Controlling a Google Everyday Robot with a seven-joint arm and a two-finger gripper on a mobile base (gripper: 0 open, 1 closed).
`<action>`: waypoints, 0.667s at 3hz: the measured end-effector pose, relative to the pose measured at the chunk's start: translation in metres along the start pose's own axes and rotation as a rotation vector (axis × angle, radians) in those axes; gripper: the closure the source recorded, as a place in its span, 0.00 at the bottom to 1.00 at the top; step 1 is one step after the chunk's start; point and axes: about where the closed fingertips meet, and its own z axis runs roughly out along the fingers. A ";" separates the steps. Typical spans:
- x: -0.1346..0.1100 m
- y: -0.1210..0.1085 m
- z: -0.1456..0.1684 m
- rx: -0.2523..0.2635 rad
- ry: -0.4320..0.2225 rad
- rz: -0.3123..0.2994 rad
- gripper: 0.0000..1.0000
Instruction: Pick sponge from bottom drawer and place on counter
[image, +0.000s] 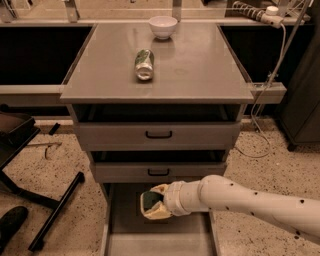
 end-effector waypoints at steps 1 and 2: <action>-0.007 -0.005 -0.007 0.010 0.000 -0.011 1.00; -0.049 -0.036 -0.053 0.055 0.003 -0.027 1.00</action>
Offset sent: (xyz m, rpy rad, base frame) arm 0.0543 -0.0410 0.1918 -0.0814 -0.1331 -0.0292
